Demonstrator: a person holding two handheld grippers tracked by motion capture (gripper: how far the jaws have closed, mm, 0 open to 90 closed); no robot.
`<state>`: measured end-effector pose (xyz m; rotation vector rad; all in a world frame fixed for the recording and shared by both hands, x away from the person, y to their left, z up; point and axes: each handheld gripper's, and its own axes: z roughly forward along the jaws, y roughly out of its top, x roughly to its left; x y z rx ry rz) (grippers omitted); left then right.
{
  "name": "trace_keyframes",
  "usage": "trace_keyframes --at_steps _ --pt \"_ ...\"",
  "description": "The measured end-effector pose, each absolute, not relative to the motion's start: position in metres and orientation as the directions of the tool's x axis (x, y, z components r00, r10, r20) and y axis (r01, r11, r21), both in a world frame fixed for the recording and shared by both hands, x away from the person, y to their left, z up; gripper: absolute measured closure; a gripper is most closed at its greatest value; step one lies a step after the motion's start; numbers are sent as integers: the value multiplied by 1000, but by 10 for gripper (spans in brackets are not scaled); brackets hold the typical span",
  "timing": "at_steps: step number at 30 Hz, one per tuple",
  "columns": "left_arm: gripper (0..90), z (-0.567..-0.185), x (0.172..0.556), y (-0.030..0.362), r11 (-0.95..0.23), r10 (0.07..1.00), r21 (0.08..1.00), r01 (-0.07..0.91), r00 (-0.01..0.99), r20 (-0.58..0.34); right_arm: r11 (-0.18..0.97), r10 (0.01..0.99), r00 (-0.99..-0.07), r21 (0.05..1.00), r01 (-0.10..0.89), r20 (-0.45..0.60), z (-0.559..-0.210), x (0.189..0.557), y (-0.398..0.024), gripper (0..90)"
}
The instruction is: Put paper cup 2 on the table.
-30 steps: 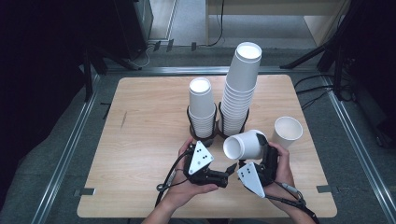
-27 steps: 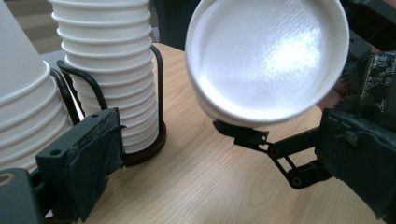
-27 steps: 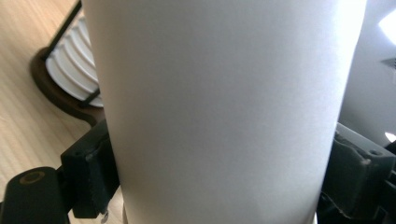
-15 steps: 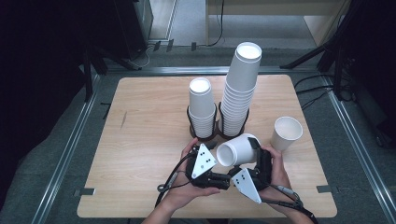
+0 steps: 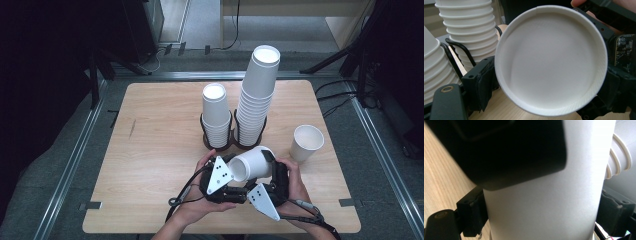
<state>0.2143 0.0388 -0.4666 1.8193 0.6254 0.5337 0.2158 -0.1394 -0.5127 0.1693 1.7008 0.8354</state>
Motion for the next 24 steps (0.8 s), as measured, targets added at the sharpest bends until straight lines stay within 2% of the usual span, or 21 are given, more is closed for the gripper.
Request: trace_keyframes --at_steps 6,8,17,21,24 --pt "160 -466 213 39 -275 638 949 152 767 62 729 512 -330 605 -321 -793 -514 214 -138 121" --pt "195 -466 213 39 -277 634 950 147 771 65 728 509 -333 604 -325 -794 -514 214 -138 121" --pt "216 -467 213 41 -271 624 952 140 779 63 727 508 -333 603 -330 -794 -515 215 -139 112" --pt "232 -468 213 42 -283 603 952 119 794 80 735 500 -321 590 -334 -805 -515 215 -138 79" --pt "236 -467 213 45 -267 606 957 117 792 72 726 506 -349 608 -322 -789 -514 216 -140 32"
